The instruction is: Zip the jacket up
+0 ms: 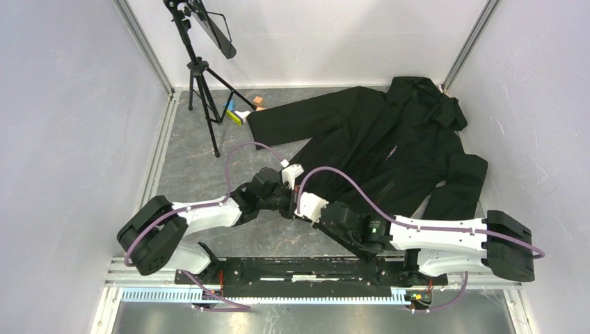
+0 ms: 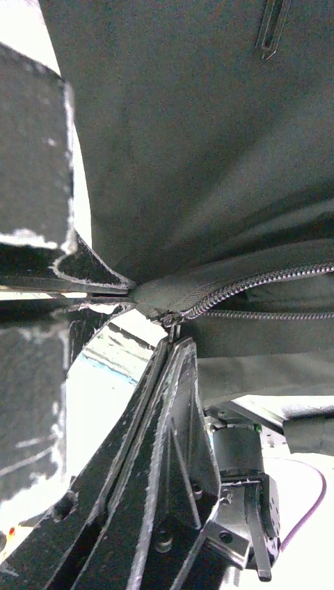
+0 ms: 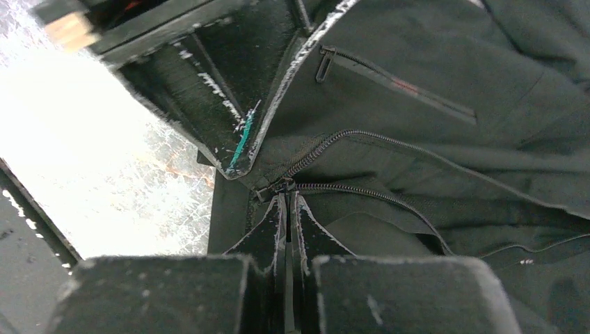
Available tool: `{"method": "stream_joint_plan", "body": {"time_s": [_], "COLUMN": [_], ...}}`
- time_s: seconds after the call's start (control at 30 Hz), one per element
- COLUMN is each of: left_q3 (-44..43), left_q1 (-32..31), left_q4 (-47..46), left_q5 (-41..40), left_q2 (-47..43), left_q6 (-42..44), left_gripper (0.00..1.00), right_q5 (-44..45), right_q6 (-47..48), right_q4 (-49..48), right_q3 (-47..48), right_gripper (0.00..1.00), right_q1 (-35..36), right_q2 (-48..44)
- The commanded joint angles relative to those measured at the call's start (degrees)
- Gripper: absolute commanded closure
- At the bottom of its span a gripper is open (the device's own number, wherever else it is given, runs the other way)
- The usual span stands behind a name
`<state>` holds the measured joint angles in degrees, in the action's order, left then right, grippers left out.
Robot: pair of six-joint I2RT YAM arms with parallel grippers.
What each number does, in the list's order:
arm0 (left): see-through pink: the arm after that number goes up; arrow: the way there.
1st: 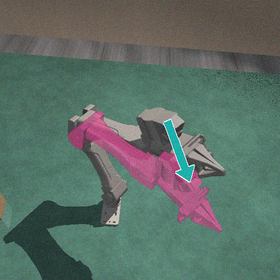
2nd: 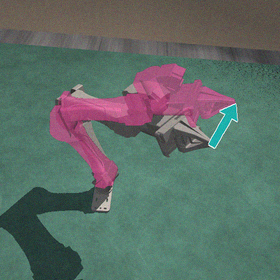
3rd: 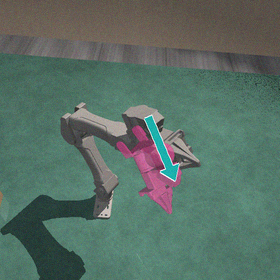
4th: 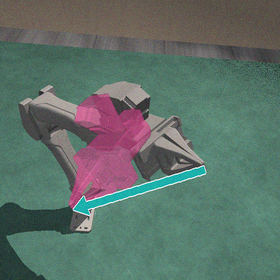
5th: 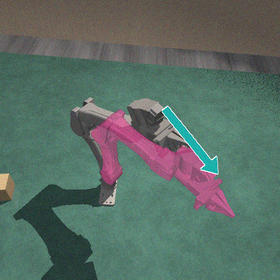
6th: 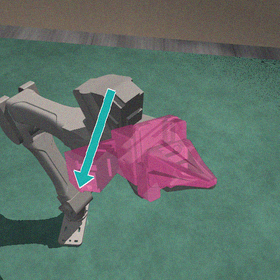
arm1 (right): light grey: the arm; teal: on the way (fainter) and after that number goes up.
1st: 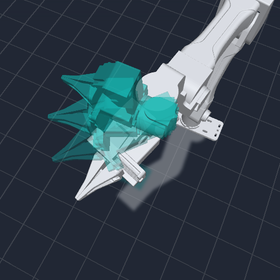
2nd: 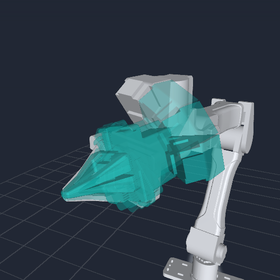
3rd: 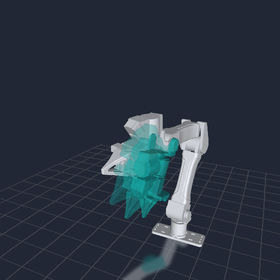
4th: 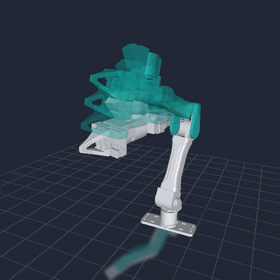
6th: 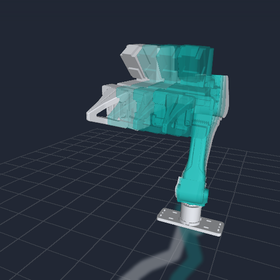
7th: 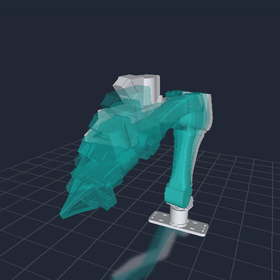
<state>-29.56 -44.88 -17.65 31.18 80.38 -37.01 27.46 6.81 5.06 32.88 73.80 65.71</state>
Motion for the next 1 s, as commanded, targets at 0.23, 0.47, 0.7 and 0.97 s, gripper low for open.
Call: {"method": "stream_joint_plan", "body": {"time_s": [0.23,0.47,0.7,0.97], "left_q3": [1.43,-1.01,-1.82,-2.39], "left_q1": [-2.48,-2.49,-2.47,-2.49], "left_q4": [13.87,12.27,8.99,5.57], "left_q5": [-4.92,0.52,0.13,-1.10], "left_q2": [-7.58,-7.07,-7.10,-5.53], "left_q6": [6.25,6.00,2.51,0.50], "left_gripper": [0.98,0.98,0.76,0.53], "right_q5": [-6.21,-18.37,-20.69,-21.46], "right_q6": [-7.32,-5.54,-6.71,-6.72], "right_q4": [8.31,2.24,0.10,-1.46], "right_q3": [0.54,-2.25,-3.48,-4.10], "right_gripper": [1.00,1.00,1.00,1.00], "right_q1": [-12.10,-12.12,-12.10,-12.20], "right_q2": [-3.72,-7.38,-6.82,-6.08]}}
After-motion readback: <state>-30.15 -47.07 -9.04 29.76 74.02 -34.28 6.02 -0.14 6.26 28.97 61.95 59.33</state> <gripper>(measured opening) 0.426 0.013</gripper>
